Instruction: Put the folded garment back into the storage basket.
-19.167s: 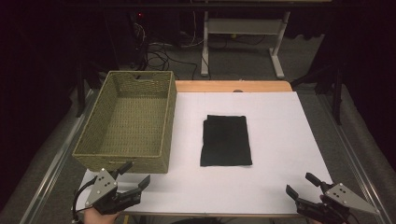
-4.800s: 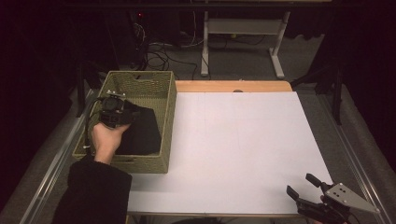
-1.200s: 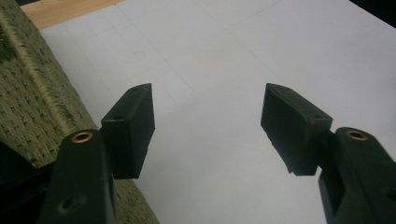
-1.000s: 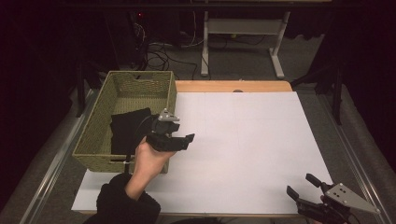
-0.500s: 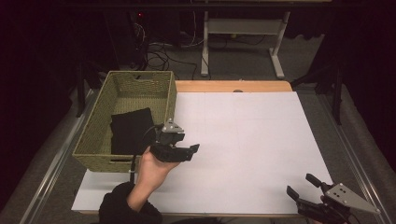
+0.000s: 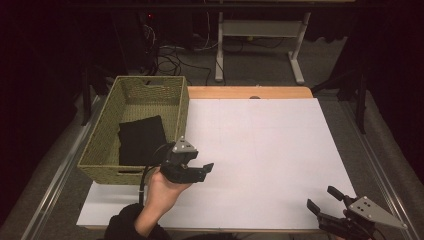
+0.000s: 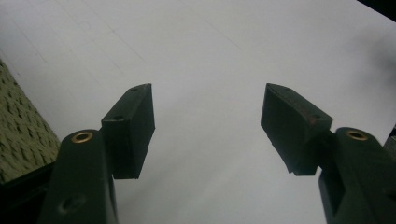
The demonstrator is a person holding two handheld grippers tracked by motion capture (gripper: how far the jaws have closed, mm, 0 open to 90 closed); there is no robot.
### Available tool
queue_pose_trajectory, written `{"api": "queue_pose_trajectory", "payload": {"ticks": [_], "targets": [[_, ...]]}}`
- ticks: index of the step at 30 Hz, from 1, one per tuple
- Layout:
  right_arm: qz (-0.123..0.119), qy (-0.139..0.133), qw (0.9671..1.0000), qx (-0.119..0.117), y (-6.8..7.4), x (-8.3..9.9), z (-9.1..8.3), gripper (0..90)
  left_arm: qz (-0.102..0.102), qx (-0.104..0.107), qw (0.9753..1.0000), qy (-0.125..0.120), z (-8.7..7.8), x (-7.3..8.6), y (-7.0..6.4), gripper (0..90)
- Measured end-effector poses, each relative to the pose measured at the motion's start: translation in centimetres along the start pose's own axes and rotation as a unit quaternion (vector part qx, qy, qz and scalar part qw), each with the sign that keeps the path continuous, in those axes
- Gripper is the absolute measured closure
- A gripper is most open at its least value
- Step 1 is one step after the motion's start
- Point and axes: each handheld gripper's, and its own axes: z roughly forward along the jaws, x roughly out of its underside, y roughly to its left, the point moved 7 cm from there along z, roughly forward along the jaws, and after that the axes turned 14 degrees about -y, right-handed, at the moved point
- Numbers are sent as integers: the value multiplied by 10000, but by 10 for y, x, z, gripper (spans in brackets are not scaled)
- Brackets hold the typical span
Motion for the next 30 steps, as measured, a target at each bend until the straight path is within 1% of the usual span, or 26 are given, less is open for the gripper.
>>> {"api": "queue_pose_trajectory", "payload": {"ticks": [2,6,7,12,16,17,22,28,30], "targets": [[-1,4,10000,8,0,0,0,178,43,18,10000,24,-1,5,-2,328],[-10,0,10000,6,0,0,0,178,-26,37,10000,10,-2,10,-2,328],[-13,0,10000,2,0,0,0,178,-45,49,10000,-4,-2,13,-2,328],[-3,10,10000,10,0,0,0,178,-51,81,10000,-23,-4,19,-4,328],[1,7,10000,14,0,0,0,178,-6,99,9999,-28,-5,21,-6,327],[1,7,10000,12,0,0,0,178,41,100,9999,-40,-7,23,-7,327],[2,9,10000,8,0,0,0,178,114,154,9998,-75,-9,29,-9,328],[8,9,10000,17,0,0,0,178,157,155,9997,-107,-14,35,-7,328],[-4,6,10000,14,0,0,0,178,159,150,9997,-140,-18,38,-6,328]]}}
